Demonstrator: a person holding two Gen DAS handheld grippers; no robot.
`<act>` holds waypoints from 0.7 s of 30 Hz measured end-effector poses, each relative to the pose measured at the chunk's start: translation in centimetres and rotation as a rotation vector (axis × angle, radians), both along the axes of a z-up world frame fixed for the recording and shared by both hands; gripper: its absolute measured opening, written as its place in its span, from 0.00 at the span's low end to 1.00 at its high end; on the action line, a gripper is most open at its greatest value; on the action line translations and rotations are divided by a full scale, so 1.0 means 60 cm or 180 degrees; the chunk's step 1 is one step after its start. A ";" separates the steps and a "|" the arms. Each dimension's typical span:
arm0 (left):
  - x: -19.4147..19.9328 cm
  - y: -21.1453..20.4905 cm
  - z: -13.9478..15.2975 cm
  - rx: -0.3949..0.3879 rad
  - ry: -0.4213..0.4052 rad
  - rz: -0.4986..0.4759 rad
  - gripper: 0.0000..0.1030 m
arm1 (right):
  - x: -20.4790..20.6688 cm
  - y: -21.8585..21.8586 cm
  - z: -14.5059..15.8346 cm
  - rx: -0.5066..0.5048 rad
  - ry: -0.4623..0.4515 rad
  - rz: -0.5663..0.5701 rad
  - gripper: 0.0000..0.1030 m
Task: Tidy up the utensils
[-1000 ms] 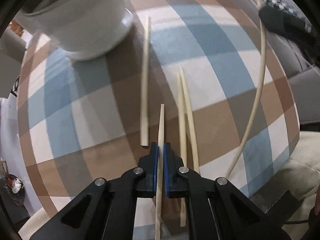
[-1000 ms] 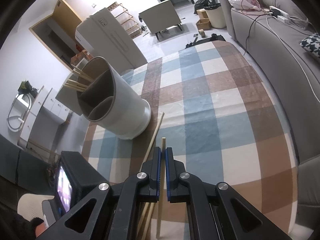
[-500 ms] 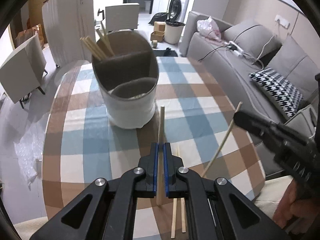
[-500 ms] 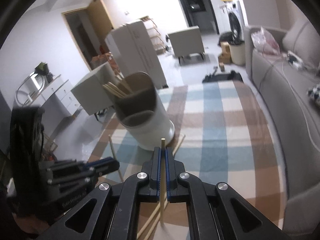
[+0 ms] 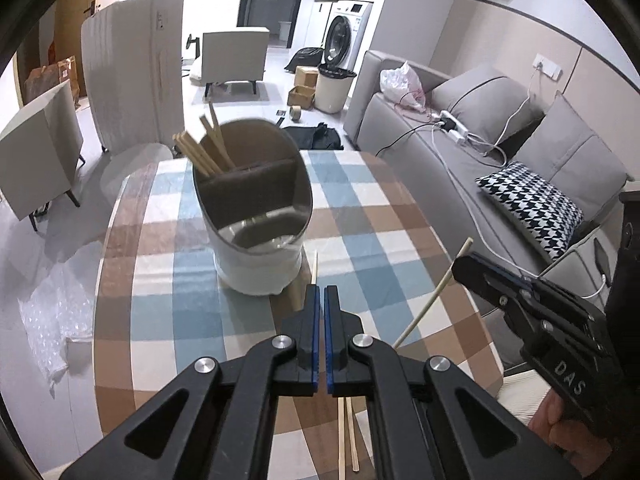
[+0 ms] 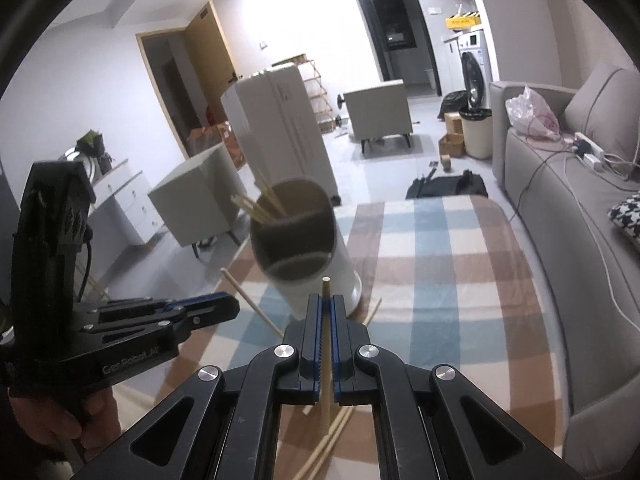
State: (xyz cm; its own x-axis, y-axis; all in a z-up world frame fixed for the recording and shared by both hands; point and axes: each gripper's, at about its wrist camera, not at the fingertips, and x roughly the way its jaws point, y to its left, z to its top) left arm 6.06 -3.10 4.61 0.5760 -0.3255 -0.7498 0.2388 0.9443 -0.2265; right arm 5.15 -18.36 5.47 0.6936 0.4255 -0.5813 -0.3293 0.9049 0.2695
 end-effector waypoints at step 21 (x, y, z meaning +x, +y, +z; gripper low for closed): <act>0.072 0.126 -0.184 -0.0166 0.1263 0.1036 0.47 | 0.042 -0.017 0.014 0.0200 0.0046 -0.0028 0.03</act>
State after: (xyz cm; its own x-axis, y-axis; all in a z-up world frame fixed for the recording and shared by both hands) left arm 10.40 4.44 -6.46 0.3282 -0.2195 -0.9187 -0.1794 0.9404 -0.2888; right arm 7.66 -19.36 6.29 0.6891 0.4554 -0.5636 -0.3172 0.8889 0.3305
